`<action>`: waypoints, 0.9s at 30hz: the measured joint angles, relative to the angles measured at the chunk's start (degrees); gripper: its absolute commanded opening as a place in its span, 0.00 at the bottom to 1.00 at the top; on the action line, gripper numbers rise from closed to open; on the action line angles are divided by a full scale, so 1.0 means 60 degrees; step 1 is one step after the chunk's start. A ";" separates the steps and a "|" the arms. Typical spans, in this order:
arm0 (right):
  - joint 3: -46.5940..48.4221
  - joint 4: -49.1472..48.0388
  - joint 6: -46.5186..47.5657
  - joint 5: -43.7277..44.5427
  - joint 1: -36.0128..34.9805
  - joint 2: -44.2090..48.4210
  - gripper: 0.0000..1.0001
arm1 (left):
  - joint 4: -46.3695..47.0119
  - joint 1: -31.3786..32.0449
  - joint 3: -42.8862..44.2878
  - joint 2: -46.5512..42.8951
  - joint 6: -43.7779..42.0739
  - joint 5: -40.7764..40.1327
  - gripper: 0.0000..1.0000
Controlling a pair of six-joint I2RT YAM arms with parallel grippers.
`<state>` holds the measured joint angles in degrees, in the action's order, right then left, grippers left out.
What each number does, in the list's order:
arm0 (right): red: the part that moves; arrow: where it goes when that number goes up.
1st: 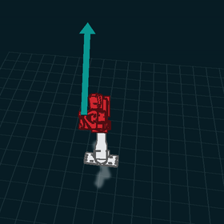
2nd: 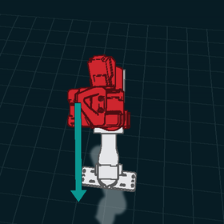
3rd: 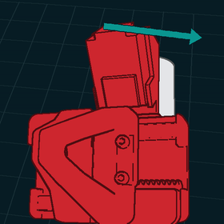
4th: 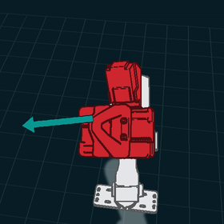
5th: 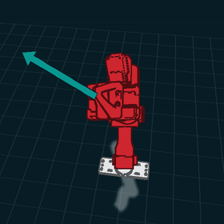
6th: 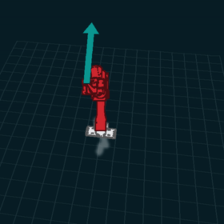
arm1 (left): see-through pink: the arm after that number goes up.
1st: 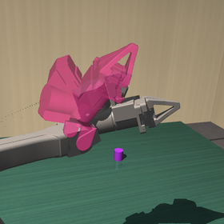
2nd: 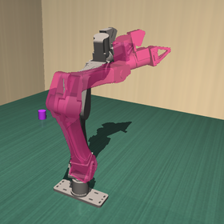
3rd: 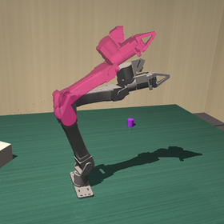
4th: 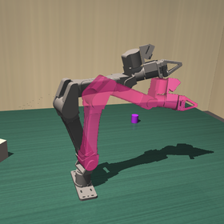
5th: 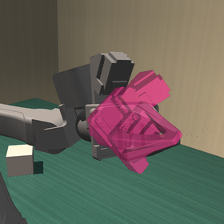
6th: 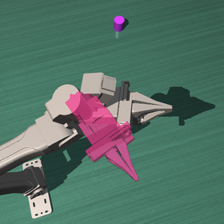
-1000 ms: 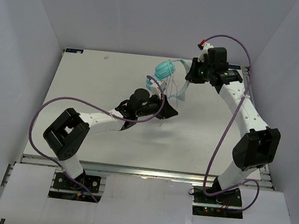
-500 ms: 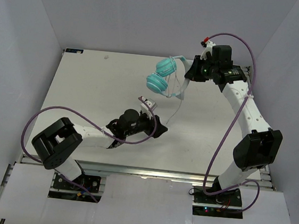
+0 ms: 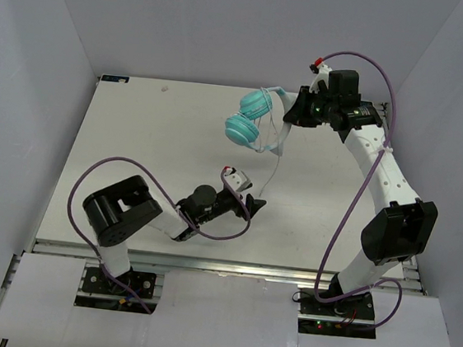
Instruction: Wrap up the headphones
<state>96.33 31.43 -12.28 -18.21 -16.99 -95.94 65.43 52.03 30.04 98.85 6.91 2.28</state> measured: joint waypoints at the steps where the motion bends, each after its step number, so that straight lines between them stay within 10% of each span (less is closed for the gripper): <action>1: 0.0000 0.0007 -0.0015 -0.0012 -0.0002 0.0000 0.08 | 0.0150 0.0013 0.0091 0.0284 -0.0118 0.0013 0.84; 8: 0.0000 0.0027 -0.0071 -0.0070 0.0000 0.0004 0.08 | 0.0546 0.0047 0.1303 0.1644 -0.0685 -0.0205 0.79; 12: 0.0000 0.0030 -0.0071 -0.0091 0.0000 0.0068 0.08 | 0.0605 0.0047 0.2072 0.1972 -0.0880 -0.0667 0.45; 21: -0.0048 0.0021 -0.0075 -0.0251 -0.0002 0.0357 0.08 | 0.0403 0.0047 0.2502 0.2394 -0.1032 -0.1085 0.05; 27: -0.0098 0.0023 -0.0077 -0.0281 0.0000 0.0470 0.08 | 0.0579 0.0047 0.2280 0.2401 -0.0922 -0.1101 0.00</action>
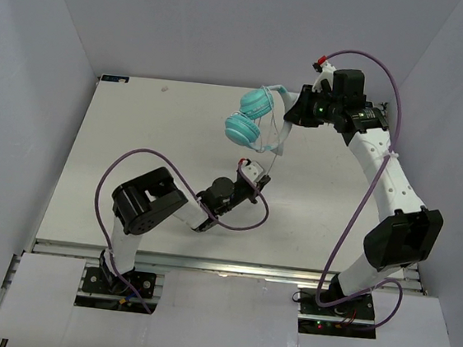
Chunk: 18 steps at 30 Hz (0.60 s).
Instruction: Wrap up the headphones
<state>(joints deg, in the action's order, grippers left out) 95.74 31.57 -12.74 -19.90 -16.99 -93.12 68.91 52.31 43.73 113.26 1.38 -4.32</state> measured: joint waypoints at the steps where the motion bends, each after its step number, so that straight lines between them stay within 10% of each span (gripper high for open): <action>1: 0.0000 0.0000 0.0006 0.0000 0.0000 0.0012 0.08 | 0.0108 0.0000 -0.0163 -0.0013 0.0017 -0.0018 0.00; 18: -0.0368 0.0725 0.1326 -0.1003 0.0139 0.0534 0.08 | 0.1410 -0.0829 -0.3096 -0.1783 0.0019 0.0330 0.00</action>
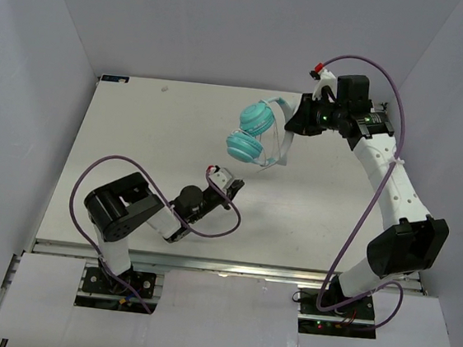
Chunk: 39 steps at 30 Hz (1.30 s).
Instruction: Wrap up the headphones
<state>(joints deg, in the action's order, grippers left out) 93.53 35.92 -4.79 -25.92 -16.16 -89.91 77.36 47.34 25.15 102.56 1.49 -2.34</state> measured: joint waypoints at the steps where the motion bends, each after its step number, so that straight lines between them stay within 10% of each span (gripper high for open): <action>1: -0.0030 0.0100 0.0153 -0.0105 -0.0001 0.0059 0.08 | 0.0027 -0.0155 -0.0010 -0.0053 -0.0002 0.0204 0.00; 23: -0.1388 0.0682 0.3588 0.0196 -0.0194 0.0646 0.08 | -0.2440 -0.2899 0.1030 -0.1079 -0.0664 0.5310 0.00; 39: -0.1750 0.0129 0.4416 0.1818 -0.0959 -0.0955 0.08 | -0.5161 -0.3101 0.2690 0.0310 -0.1673 0.6146 0.04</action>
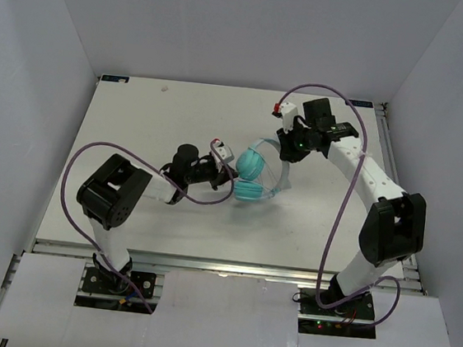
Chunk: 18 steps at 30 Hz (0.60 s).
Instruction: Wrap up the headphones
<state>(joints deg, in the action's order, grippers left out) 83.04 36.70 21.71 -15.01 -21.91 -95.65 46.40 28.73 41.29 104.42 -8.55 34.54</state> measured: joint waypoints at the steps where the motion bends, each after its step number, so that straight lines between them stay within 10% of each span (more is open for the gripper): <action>1: 0.0001 -0.0045 0.0027 0.0111 -0.0065 -0.0202 0.08 | -0.0173 -0.0007 0.0083 0.0076 -0.0038 0.0001 0.05; 18: 0.0824 -0.0170 0.0700 0.1694 -0.0728 -0.2335 0.08 | -0.3099 -0.0262 0.1420 0.0495 -0.0579 -0.1170 0.34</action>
<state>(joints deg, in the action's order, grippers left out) 87.98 35.67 25.91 -4.85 -26.28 -109.66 27.81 27.16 49.81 107.39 -12.02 27.52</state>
